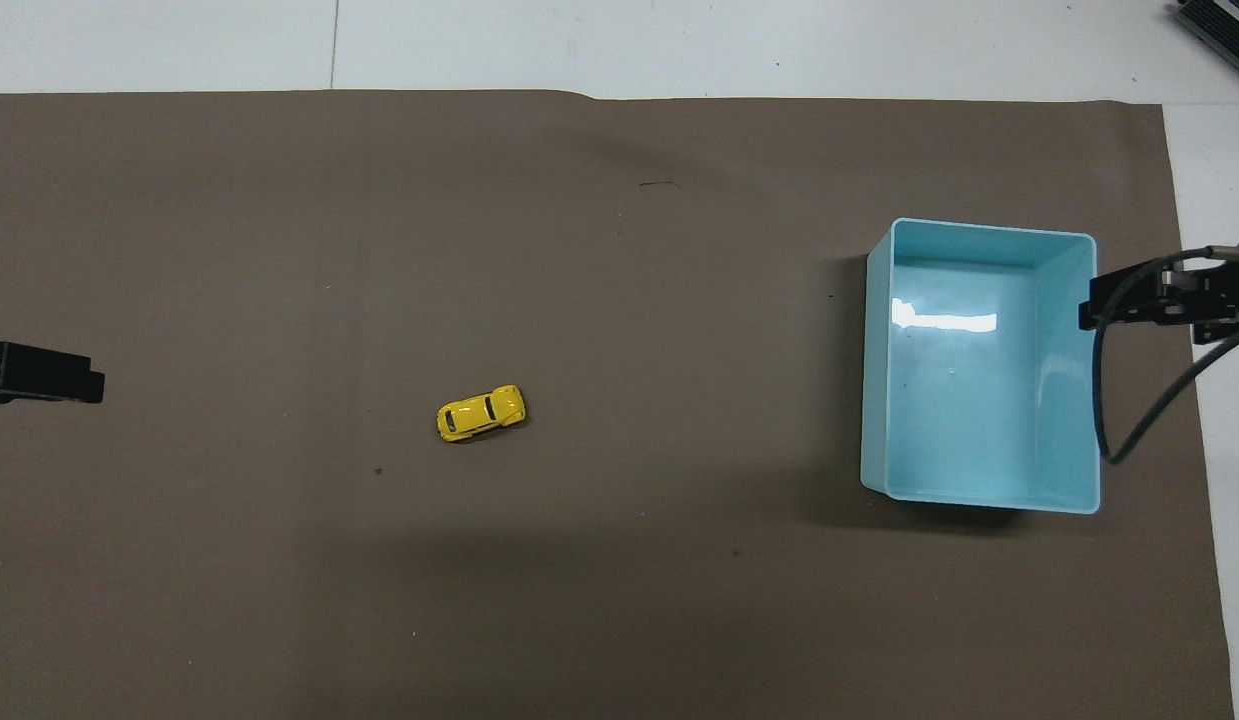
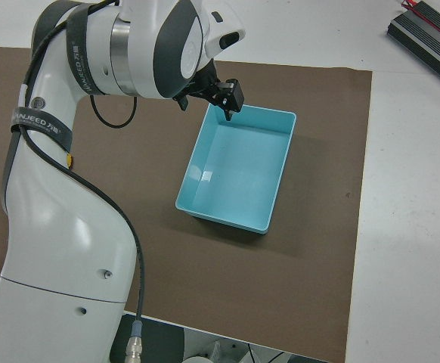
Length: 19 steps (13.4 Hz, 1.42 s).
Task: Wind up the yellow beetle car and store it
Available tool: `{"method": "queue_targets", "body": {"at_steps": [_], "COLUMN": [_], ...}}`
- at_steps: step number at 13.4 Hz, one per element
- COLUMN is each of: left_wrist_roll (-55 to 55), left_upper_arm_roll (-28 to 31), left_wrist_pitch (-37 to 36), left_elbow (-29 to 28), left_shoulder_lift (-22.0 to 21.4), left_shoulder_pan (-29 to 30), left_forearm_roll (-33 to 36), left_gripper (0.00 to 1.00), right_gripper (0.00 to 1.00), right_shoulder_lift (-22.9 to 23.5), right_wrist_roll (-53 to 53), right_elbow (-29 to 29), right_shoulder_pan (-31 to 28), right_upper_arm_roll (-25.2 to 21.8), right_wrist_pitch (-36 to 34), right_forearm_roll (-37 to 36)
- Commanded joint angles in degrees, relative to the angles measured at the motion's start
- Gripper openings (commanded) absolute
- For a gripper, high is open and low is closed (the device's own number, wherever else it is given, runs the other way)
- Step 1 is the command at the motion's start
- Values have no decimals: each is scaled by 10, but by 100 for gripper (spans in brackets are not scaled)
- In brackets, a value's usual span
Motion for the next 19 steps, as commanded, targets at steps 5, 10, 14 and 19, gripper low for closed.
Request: {"method": "queue_targets", "body": {"at_steps": [5, 10, 14, 19], "left_wrist_roll": [-4, -4, -4, -1], "left_upper_arm_roll": [-5, -5, -5, -5], "left_wrist_pitch": [3, 1, 1, 2], "left_elbow": [-7, -8, -8, -16], "left_shoulder_lift": [-8, -9, -9, -14], "left_shoulder_pan": [3, 1, 1, 8], "left_forearm_roll": [6, 6, 6, 6], "left_gripper": [100, 100, 100, 100], "right_gripper": [100, 100, 100, 100], "right_shoulder_lift": [-7, -7, -7, -7], "right_wrist_roll": [-14, -14, -14, -14], "right_elbow": [-1, -1, -1, -1], "right_shoulder_pan": [-4, -4, -4, -4], "right_upper_arm_roll": [1, 1, 1, 1], "right_wrist_pitch": [-6, -6, -6, -6], "right_forearm_roll": [4, 4, 4, 4]}}
